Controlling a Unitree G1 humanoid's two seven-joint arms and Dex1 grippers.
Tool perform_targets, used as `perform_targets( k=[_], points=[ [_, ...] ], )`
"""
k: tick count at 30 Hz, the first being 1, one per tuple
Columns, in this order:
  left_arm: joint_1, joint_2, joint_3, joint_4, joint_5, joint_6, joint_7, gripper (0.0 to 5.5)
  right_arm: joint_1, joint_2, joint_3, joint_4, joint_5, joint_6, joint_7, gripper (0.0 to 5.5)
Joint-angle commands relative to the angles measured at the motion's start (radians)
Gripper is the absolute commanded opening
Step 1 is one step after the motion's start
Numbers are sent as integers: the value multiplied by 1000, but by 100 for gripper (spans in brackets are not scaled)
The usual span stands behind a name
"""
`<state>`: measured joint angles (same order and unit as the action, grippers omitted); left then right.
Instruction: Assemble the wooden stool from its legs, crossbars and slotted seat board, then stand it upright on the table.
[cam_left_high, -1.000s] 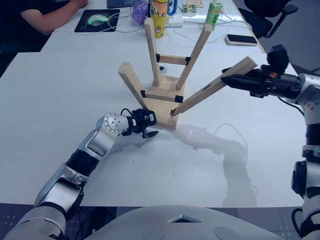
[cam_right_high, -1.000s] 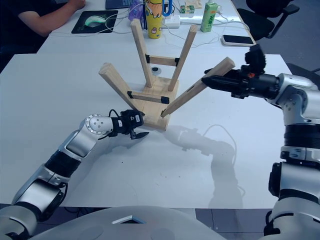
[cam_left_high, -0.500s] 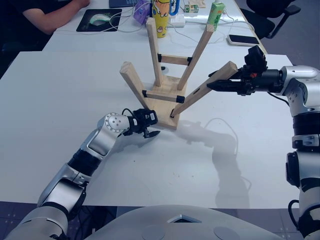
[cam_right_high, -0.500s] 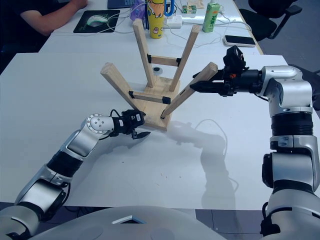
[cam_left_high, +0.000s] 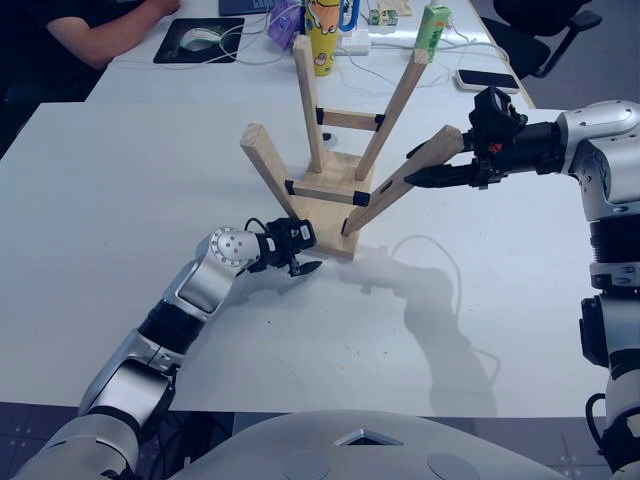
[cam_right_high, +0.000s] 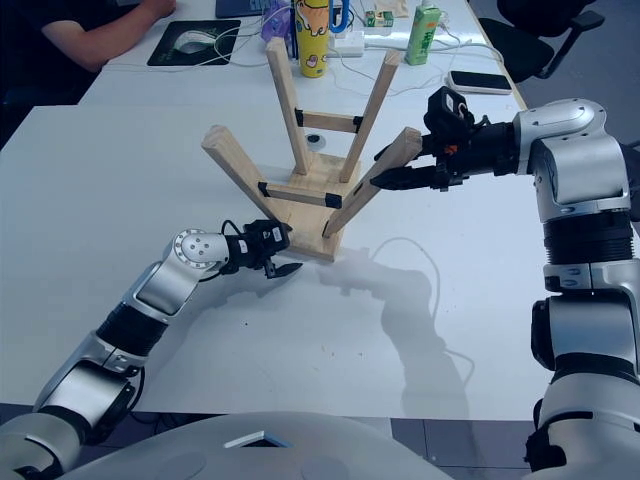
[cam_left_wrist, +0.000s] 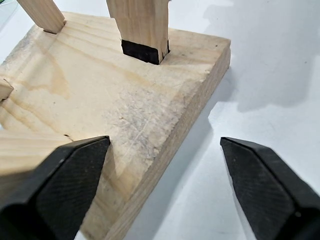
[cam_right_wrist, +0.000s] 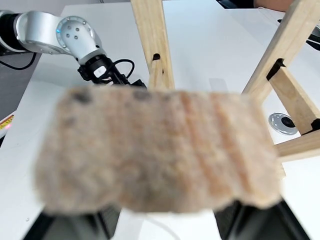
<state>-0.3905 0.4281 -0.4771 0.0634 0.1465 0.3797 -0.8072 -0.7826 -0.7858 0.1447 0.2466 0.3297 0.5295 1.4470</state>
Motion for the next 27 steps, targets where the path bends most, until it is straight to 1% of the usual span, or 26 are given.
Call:
perform_targets(
  k=[1,4,10,13,27],
  points=[
    [42,-1,-21,41,6,36,-13,409,79,35,16,-126,-9,63,-102,207],
    [45,-6,-19,40,5,38,-12,409,114,71,-6,-169,19,97,-160,207],
    [54,-15,-11,43,-4,43,-4,409,226,75,-15,-289,70,152,-210,207],
    [59,-19,-7,42,-8,46,-1,409,262,70,1,-325,80,158,-225,207],
    [71,-36,-3,44,-8,55,5,409,292,118,115,-379,68,156,-265,207]
  ],
)
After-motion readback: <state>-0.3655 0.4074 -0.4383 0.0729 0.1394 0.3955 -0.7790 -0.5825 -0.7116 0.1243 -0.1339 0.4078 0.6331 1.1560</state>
